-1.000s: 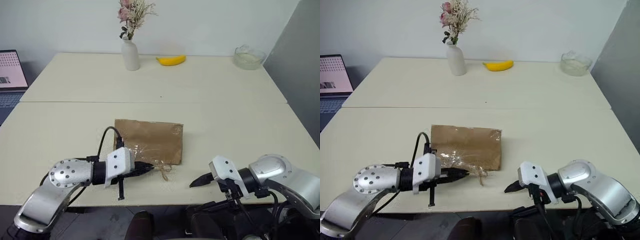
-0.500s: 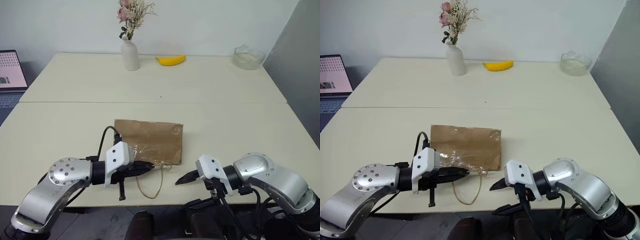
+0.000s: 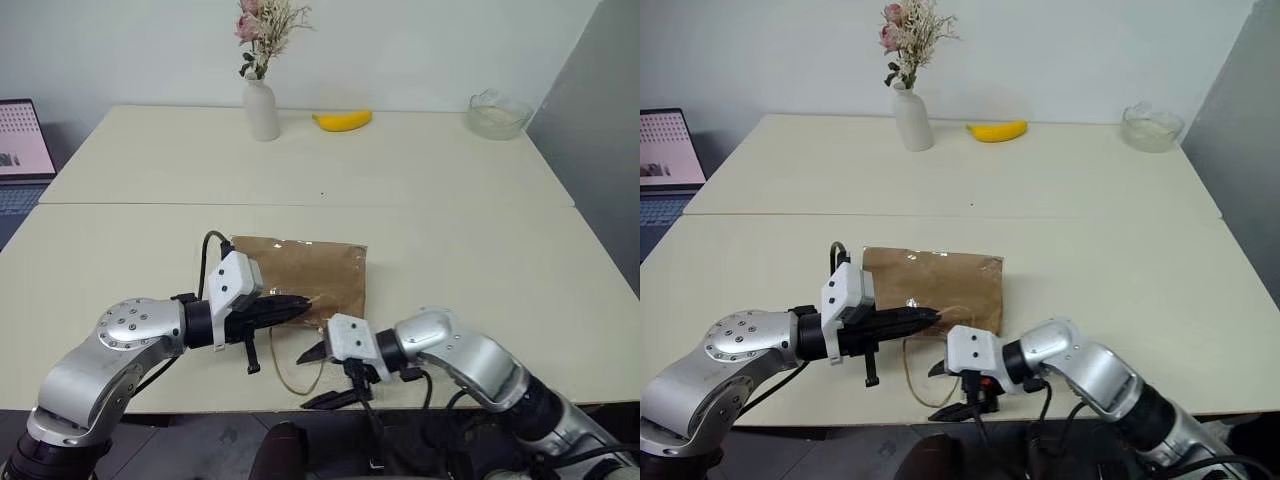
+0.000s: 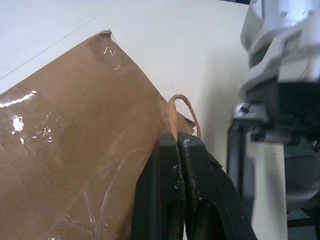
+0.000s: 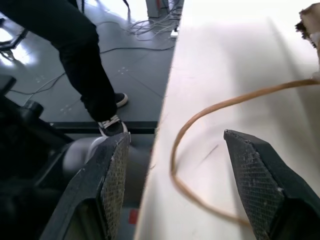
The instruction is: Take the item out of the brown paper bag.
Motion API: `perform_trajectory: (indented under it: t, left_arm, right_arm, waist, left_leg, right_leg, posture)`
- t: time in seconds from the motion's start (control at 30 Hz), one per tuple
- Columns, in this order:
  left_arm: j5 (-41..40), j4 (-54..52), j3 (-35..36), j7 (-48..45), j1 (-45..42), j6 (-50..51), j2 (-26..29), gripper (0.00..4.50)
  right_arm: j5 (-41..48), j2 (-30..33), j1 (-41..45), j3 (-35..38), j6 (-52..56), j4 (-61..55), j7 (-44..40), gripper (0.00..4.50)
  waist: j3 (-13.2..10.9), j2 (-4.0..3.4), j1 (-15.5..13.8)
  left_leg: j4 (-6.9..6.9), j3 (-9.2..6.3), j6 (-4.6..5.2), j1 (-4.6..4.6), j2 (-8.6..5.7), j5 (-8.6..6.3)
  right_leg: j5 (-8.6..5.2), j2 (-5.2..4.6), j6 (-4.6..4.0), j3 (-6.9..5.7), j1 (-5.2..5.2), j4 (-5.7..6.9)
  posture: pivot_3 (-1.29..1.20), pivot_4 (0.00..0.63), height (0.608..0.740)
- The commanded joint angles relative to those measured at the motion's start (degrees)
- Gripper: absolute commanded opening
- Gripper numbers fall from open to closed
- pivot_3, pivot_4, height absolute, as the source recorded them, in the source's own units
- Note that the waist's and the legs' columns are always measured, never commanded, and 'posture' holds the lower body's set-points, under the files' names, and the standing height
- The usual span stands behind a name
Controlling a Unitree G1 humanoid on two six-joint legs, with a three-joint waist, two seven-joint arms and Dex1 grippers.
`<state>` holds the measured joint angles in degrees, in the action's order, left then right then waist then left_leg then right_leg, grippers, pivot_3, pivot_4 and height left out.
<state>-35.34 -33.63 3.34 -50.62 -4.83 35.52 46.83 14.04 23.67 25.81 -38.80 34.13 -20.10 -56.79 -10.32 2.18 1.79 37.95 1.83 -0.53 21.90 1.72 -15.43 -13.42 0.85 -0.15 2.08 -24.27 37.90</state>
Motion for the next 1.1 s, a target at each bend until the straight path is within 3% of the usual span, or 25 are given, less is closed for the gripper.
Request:
perform_trajectory:
  t: [0.03, 0.3, 0.4, 0.63, 0.77, 1.1]
  left_arm:
    - [-0.66, -0.83, 1.37, 0.42, -1.19, -0.27, -0.06, 0.03]
    - [-0.92, -0.8, 1.51, 0.81, -1.97, 0.08, -0.25, 0.03]
    - [-1.03, -0.52, 1.51, 1.19, -2.67, 0.24, -0.53, 0.0]
    - [-1.49, -0.44, 1.59, 1.98, -3.3, 0.76, -1.06, 0.0]
    - [-3.43, 0.61, 2.92, 4.82, -6.06, 3.01, -2.7, 0.0]
    - [-5.73, 13.76, 7.69, 18.94, -28.13, 9.16, -10.71, 0.0]
  right_arm:
    - [-2.1, -2.31, 1.31, -1.83, -0.33, 1.09, 1.23, 3.14]
    - [-7.6, -5.21, 0.84, -5.35, 0.36, 4.83, 4.07, 3.14]
    - [-8.06, -6.1, 0.83, -5.13, 1.02, 5.68, 4.64, 2.5]
    - [-8.16, -6.58, 0.69, -4.22, 1.2, 5.92, 4.45, 0.03]
    - [-9.43, -5.54, 1.26, -4.32, -0.18, 6.93, 4.29, 0.03]
    - [-15.66, 0.23, 1.14, -4.85, -6.19, 8.93, 4.41, 0.03]
  waist:
    - [0.01, 0.01, 0.0]
    - [0.01, 0.01, 0.0]
    - [0.02, 0.02, 0.0]
    - [0.02, 0.02, 0.0]
    - [0.02, 0.03, -0.02]
    - [0.08, 0.13, -0.13]
  left_leg:
    - [0.0, 0.0, 0.0, -0.01, 0.0, 0.0]
    - [0.01, 0.01, -0.01, -0.02, 0.0, 0.0]
    - [0.01, 0.0, -0.01, -0.02, 0.0, 0.01]
    - [0.01, 0.01, -0.01, -0.02, 0.0, 0.01]
    - [0.02, 0.0, -0.01, -0.02, -0.01, 0.01]
    - [0.14, -0.05, 0.0, -0.04, -0.12, 0.02]
  right_leg:
    - [0.0, 0.0, 0.0, 0.0, 0.0, 0.01]
    - [0.0, 0.0, -0.01, 0.01, -0.02, 0.05]
    - [0.0, 0.0, -0.01, 0.0, -0.02, 0.07]
    - [0.0, 0.0, -0.01, 0.01, -0.01, 0.05]
    - [0.01, 0.0, 0.0, 0.0, 0.0, 0.07]
    - [0.1, 0.01, 0.16, -0.01, 0.12, 0.05]
  posture:
    - [0.0, 0.15, 0.74]
    - [0.0, 0.15, 0.74]
    - [0.0, 0.15, 0.74]
    - [0.0, 0.15, 0.74]
    - [0.0, 0.15, 0.74]
    - [0.0, 0.15, 0.74]
